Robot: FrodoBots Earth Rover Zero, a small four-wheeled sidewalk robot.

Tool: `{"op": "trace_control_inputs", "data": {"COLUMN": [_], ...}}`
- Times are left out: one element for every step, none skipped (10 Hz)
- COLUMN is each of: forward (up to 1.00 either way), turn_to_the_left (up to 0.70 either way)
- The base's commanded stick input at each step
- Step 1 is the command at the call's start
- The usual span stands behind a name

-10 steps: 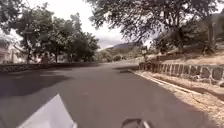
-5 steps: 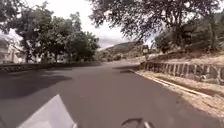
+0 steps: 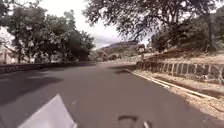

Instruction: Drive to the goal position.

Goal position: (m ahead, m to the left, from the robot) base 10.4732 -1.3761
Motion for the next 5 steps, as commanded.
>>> {"op": "trace_control_inputs", "data": {"forward": [0.50, 0.50, 0.50, 0.50, 0.50], "turn_to_the_left": [0.00, 0.00, 0.00, 0.00, 0.00]}}
